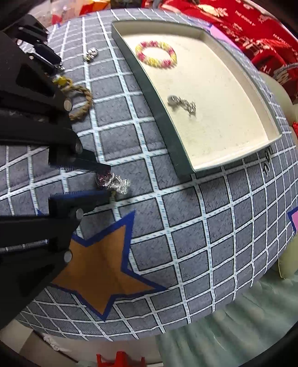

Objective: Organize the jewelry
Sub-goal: 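Grasp the silver hair clip with the left gripper while the right gripper grasps the purple-stone silver charm, then carry the clip and charm into the box tray and open both grippers, then move both open grippers back over the bracelets on the table, then grasp the brown bead coil bracelet with the left gripper while the right gripper grasps the braided rope bracelet, then lift both bracelets and carry them over the cream box tray, then lower both bracelets into the tray and open both grippers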

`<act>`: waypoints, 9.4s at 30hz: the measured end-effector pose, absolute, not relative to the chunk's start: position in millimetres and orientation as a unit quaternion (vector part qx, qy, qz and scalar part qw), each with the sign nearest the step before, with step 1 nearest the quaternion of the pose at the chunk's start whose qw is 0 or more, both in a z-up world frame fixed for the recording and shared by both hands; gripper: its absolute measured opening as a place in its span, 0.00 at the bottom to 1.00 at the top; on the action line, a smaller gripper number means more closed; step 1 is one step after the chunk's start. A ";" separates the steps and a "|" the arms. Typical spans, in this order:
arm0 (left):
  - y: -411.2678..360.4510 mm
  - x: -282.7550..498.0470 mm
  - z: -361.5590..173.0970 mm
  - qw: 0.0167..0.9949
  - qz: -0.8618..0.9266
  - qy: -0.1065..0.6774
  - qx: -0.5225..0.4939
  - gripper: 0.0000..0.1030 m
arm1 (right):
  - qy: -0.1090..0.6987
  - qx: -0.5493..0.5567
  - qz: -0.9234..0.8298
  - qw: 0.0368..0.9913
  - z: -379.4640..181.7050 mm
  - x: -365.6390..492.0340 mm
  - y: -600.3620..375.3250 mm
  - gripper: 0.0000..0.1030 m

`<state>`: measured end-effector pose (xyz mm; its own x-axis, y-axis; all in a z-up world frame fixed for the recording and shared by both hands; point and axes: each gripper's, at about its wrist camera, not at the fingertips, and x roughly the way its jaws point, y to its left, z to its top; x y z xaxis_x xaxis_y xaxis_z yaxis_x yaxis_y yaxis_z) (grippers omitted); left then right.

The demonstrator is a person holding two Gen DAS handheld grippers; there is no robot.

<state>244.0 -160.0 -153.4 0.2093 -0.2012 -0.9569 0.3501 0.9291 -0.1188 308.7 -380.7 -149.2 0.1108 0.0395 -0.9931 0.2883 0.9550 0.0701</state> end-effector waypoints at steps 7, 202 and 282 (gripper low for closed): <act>-131.2 245.8 -146.0 0.771 -0.155 0.617 -0.015 0.26 | 0.659 0.154 -0.041 0.735 -130.5 273.9 -388.7 0.15; -138.9 232.7 -114.0 0.767 -0.140 0.626 -0.019 0.20 | 0.669 0.115 0.040 0.733 -100.2 250.8 -360.2 0.06; -189.9 438.6 -153.5 0.790 -0.047 0.608 0.055 0.21 | 0.667 0.116 0.073 0.732 -148.3 437.0 -376.7 0.11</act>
